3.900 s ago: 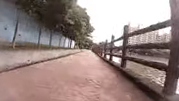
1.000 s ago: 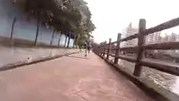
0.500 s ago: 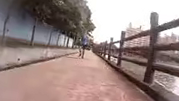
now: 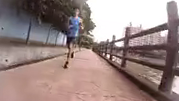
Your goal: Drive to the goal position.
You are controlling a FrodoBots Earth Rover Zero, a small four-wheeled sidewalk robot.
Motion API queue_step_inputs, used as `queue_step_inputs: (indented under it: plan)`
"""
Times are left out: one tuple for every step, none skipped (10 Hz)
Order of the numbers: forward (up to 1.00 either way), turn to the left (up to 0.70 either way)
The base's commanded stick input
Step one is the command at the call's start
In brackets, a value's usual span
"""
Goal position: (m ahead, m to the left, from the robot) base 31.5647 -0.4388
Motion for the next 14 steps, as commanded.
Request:
queue_step_inputs:
  plan:
    - [0.98,0.00]
    - [0.98,0.00]
    - [0.98,0.00]
    - [0.98,0.00]
    - [0.98,0.00]
    - [0.98,0.00]
    - [0.98,0.00]
    - [0.98,0.00]
    - [0.98,0.00]
    - [0.98,0.00]
    - [0.98,0.00]
    - [0.98,0.00]
    - [0.98,0.00]
    - [0.98,0.00]
